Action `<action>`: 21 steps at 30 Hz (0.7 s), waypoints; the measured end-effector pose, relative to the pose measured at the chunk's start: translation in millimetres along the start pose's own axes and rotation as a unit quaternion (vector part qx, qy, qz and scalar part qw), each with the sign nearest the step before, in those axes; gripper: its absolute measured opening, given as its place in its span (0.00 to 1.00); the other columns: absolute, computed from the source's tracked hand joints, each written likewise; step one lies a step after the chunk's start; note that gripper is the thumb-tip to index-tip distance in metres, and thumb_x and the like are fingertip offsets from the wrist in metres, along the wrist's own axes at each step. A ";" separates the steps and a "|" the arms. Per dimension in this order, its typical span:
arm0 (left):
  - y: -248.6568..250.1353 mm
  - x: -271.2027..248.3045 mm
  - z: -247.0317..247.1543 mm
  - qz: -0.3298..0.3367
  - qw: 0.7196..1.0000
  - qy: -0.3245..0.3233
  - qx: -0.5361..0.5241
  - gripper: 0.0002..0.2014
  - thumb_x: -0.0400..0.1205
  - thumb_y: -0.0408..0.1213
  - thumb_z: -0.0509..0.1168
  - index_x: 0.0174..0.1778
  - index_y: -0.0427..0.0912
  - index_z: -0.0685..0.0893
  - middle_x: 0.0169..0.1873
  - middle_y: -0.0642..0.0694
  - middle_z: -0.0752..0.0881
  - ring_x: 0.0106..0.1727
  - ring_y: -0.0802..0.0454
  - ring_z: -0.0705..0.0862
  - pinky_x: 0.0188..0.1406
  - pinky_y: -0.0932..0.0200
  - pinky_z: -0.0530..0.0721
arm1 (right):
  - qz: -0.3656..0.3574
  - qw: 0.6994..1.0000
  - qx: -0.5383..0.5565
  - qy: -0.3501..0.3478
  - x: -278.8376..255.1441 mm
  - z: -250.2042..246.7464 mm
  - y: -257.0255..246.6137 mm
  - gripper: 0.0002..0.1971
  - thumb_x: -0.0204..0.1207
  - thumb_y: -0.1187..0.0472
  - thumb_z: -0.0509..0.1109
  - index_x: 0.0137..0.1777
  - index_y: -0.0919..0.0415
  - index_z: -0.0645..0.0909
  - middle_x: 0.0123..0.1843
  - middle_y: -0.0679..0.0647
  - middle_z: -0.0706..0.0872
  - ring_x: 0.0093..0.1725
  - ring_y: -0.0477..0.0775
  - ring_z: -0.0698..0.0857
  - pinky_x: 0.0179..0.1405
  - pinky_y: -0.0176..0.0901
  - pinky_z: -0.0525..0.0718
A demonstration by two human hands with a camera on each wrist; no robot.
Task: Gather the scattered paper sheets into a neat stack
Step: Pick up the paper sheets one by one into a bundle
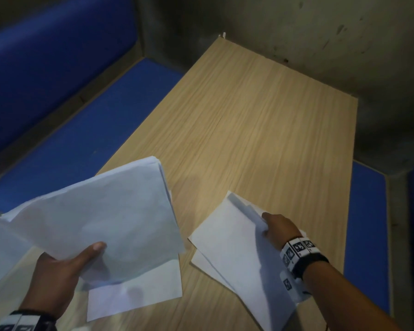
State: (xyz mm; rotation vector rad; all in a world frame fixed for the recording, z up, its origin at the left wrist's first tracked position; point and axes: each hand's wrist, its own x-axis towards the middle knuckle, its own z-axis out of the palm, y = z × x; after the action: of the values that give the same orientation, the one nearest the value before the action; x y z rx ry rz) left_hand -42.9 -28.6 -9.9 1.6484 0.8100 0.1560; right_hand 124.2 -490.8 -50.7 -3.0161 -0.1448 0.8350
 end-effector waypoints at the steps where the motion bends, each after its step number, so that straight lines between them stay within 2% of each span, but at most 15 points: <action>1: 0.9 0.1 1.3 0.002 1.000 -0.002 0.003 0.33 0.55 0.49 0.87 0.52 0.33 0.91 0.45 0.42 0.95 0.48 0.39 0.92 0.58 0.38 0.86 | 0.001 1.000 -0.001 0.003 -5.1 5.3 0.5 0.10 0.73 0.59 0.69 0.54 0.59 0.78 0.53 0.59 0.88 0.51 0.61 0.87 0.44 0.47 0.80; 4: 7.0 -2.3 4.3 -0.005 1.000 -0.012 -0.002 0.24 0.65 0.39 0.85 0.53 0.31 0.91 0.47 0.37 0.93 0.50 0.38 0.92 0.58 0.42 0.85 | -0.003 0.997 -0.043 0.065 -11.5 13.2 5.0 0.17 0.68 0.56 0.75 0.57 0.56 0.82 0.66 0.54 0.79 0.63 0.60 0.78 0.51 0.52 0.80; 7: 9.7 -2.4 3.9 -0.005 1.000 -0.025 0.005 0.19 0.69 0.32 0.82 0.55 0.31 0.90 0.48 0.38 0.93 0.51 0.38 0.91 0.57 0.44 0.84 | 0.015 0.997 -0.027 0.064 -12.2 11.8 2.8 0.20 0.69 0.55 0.75 0.61 0.56 0.82 0.73 0.54 0.73 0.68 0.61 0.74 0.57 0.55 0.81; 9: 14.2 -3.1 3.2 -0.001 1.000 -0.023 0.003 0.18 0.71 0.31 0.81 0.56 0.31 0.90 0.48 0.39 0.93 0.51 0.39 0.91 0.54 0.46 0.84 | 0.043 0.998 -0.011 0.043 -12.3 7.7 -1.1 0.20 0.70 0.54 0.73 0.63 0.53 0.80 0.68 0.54 0.77 0.66 0.60 0.77 0.59 0.56 0.79; 11: 23.8 -6.5 1.9 -0.004 1.000 -0.017 0.005 0.16 0.72 0.31 0.81 0.54 0.30 0.90 0.45 0.39 0.93 0.49 0.41 0.90 0.47 0.52 0.84 | 0.068 0.997 0.025 0.031 -14.3 5.4 -4.8 0.19 0.69 0.55 0.73 0.60 0.49 0.75 0.57 0.52 0.83 0.60 0.58 0.83 0.57 0.54 0.75; 13: 32.5 -8.6 -1.7 -0.009 1.000 -0.002 0.003 0.12 0.72 0.31 0.80 0.46 0.28 0.90 0.36 0.46 0.94 0.43 0.44 0.90 0.38 0.60 0.84 | 0.093 0.990 0.103 0.026 -18.1 9.8 -5.2 0.24 0.66 0.58 0.76 0.58 0.46 0.68 0.48 0.49 0.84 0.52 0.57 0.86 0.53 0.51 0.71; 14: 34.8 -8.1 -5.2 -0.011 1.000 0.008 0.001 0.10 0.72 0.32 0.80 0.43 0.30 0.90 0.32 0.51 0.93 0.42 0.46 0.89 0.37 0.61 0.84 | 0.105 0.986 0.129 0.023 -20.9 12.7 -5.9 0.28 0.65 0.57 0.78 0.60 0.46 0.67 0.48 0.49 0.84 0.51 0.57 0.86 0.52 0.49 0.71; 15: 33.1 -5.5 -9.8 -0.012 1.000 0.012 -0.007 0.11 0.72 0.33 0.81 0.43 0.30 0.89 0.32 0.53 0.93 0.43 0.46 0.89 0.41 0.60 0.84 | 0.115 0.984 0.137 0.022 -23.7 15.3 -7.0 0.31 0.64 0.55 0.80 0.64 0.46 0.68 0.51 0.51 0.83 0.53 0.58 0.85 0.52 0.49 0.72; 17: 30.6 -2.7 -17.7 -0.013 1.000 0.021 -0.008 0.17 0.70 0.38 0.82 0.47 0.29 0.90 0.40 0.45 0.93 0.46 0.44 0.90 0.52 0.52 0.82 | 0.119 0.985 0.125 0.026 -28.7 18.3 -8.0 0.33 0.62 0.52 0.82 0.66 0.51 0.74 0.60 0.54 0.80 0.60 0.60 0.80 0.56 0.52 0.79; 18: 29.9 -1.7 -21.5 -0.019 0.999 0.029 -0.009 0.19 0.71 0.39 0.82 0.49 0.28 0.89 0.43 0.42 0.92 0.47 0.44 0.90 0.53 0.49 0.81 | 0.116 0.986 0.114 0.027 -30.2 18.2 -8.0 0.31 0.62 0.52 0.83 0.64 0.55 0.77 0.61 0.56 0.79 0.61 0.60 0.79 0.56 0.53 0.81; 21: 28.4 0.6 -32.2 -0.022 0.999 0.030 -0.015 0.19 0.73 0.39 0.81 0.53 0.28 0.89 0.45 0.40 0.92 0.47 0.44 0.89 0.53 0.49 0.81 | 0.113 0.980 0.163 0.018 -37.8 13.5 -10.4 0.21 0.64 0.60 0.82 0.54 0.62 0.78 0.54 0.59 0.81 0.52 0.62 0.83 0.50 0.52 0.86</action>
State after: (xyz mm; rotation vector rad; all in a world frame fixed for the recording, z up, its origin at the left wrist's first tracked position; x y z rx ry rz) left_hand -47.3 -2.7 24.1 1.6017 0.8852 0.1868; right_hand 84.1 -484.1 -42.5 -2.7659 0.3103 0.7307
